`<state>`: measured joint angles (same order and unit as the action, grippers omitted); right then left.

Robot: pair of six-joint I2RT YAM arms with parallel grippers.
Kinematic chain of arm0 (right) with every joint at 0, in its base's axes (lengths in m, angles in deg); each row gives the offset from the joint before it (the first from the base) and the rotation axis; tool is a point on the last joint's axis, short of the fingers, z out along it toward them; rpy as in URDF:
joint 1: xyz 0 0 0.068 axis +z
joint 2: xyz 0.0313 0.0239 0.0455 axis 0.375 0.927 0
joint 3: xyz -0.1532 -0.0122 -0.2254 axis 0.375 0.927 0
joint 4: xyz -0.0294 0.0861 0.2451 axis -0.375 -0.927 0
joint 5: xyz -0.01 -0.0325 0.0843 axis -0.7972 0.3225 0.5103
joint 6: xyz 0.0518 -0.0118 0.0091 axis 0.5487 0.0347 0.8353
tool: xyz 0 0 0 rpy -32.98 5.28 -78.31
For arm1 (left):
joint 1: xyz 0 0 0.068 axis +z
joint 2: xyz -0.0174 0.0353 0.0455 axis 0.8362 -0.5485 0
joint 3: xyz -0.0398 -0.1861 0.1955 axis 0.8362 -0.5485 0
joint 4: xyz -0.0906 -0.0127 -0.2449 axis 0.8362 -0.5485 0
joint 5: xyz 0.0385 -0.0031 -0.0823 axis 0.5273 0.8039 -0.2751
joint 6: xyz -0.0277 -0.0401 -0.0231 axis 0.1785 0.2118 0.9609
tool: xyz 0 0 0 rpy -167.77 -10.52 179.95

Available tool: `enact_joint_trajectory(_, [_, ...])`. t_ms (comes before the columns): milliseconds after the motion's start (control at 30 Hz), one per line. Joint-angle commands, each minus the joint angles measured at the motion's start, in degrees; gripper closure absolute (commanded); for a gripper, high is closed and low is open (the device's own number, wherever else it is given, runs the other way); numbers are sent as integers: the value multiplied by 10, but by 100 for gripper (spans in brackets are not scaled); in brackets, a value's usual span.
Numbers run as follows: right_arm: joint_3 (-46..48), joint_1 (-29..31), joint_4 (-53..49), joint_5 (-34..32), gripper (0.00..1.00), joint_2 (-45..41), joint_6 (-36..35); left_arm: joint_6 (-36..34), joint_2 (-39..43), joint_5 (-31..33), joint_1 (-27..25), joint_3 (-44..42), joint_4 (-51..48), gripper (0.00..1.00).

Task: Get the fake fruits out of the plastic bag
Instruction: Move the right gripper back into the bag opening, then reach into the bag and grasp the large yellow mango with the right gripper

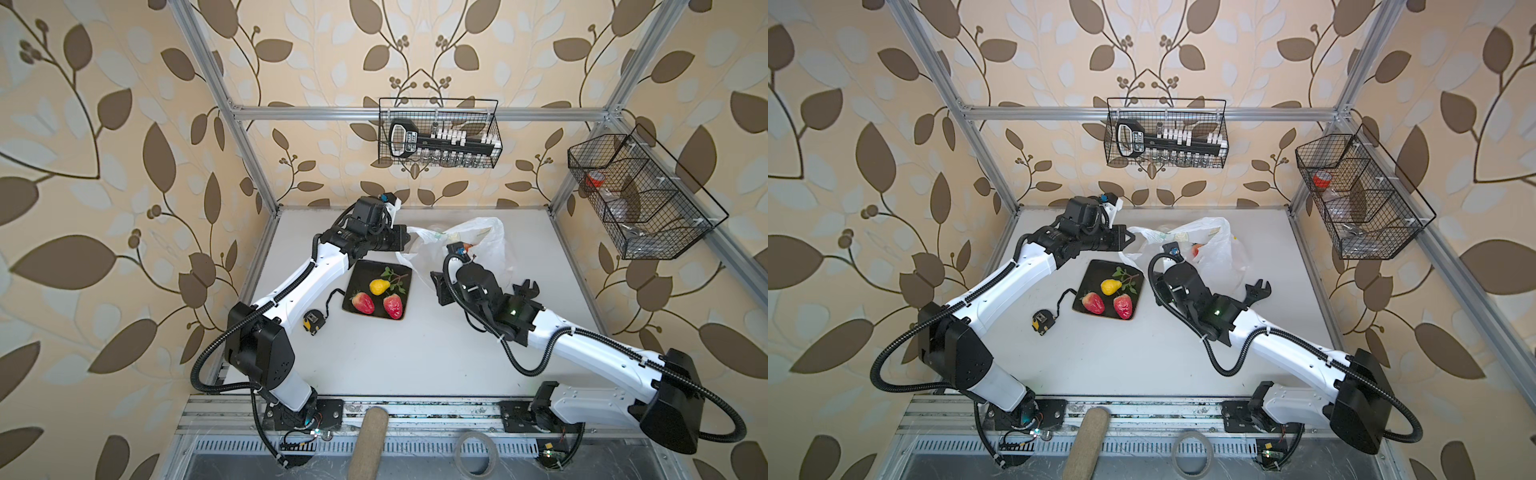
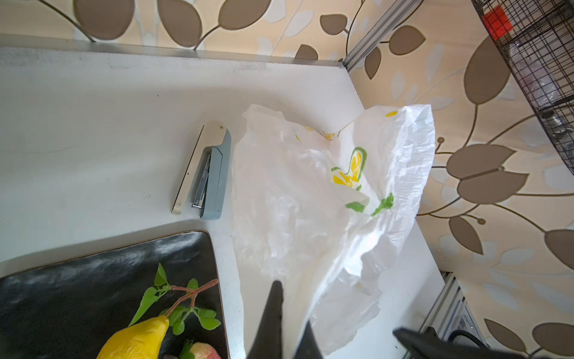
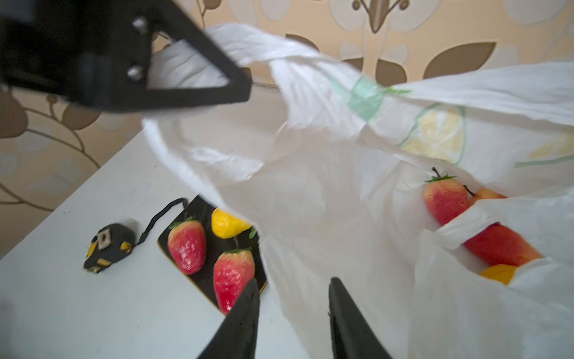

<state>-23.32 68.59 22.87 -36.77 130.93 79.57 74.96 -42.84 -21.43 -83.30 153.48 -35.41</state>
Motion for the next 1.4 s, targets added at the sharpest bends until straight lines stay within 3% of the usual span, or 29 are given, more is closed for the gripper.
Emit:
enact_joint_trajectory(0, [-42,-30,-20,-19,63,52,20,6,35,-14,0,-8,15,100])
enact_joint_trajectory(133, [-84,-66,-23,-6,64,136,38,11,43,-18,-1,-16,16,100])
enact_joint_trajectory(400, [-74,-133,-18,8,54,217,113,42,75,-22,-10,-50,32,100])
enact_joint_trajectory(600, [-26,-182,-73,-37,37,185,155,63,110,-29,-31,-82,44,100])
enact_joint_trajectory(800, [49,-248,-111,-24,24,127,207,62,145,-36,-62,-121,38,100])
enact_joint_trajectory(967, [55,-270,-119,-16,21,102,225,58,164,-52,-76,-148,24,100])
enact_joint_trajectory(1367, [-16,-299,-107,-75,19,212,206,37,189,-48,-87,-177,-1,100])
